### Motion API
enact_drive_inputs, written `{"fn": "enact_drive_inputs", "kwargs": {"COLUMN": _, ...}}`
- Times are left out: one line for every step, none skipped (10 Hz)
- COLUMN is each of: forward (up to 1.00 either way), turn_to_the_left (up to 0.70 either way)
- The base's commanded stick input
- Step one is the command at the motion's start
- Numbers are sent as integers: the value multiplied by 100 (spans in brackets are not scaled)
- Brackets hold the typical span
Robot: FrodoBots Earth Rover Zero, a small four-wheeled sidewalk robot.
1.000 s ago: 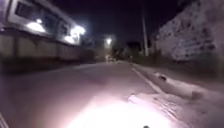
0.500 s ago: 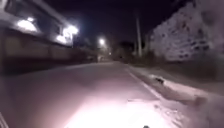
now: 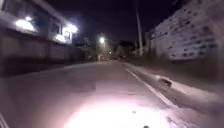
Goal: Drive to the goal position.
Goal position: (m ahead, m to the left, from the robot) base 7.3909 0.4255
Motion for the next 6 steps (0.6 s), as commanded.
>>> {"fn": "enact_drive_inputs", "kwargs": {"forward": 70, "turn_to_the_left": 0}}
{"fn": "enact_drive_inputs", "kwargs": {"forward": 70, "turn_to_the_left": 0}}
{"fn": "enact_drive_inputs", "kwargs": {"forward": 70, "turn_to_the_left": 0}}
{"fn": "enact_drive_inputs", "kwargs": {"forward": 70, "turn_to_the_left": 0}}
{"fn": "enact_drive_inputs", "kwargs": {"forward": 70, "turn_to_the_left": 0}}
{"fn": "enact_drive_inputs", "kwargs": {"forward": 70, "turn_to_the_left": 0}}
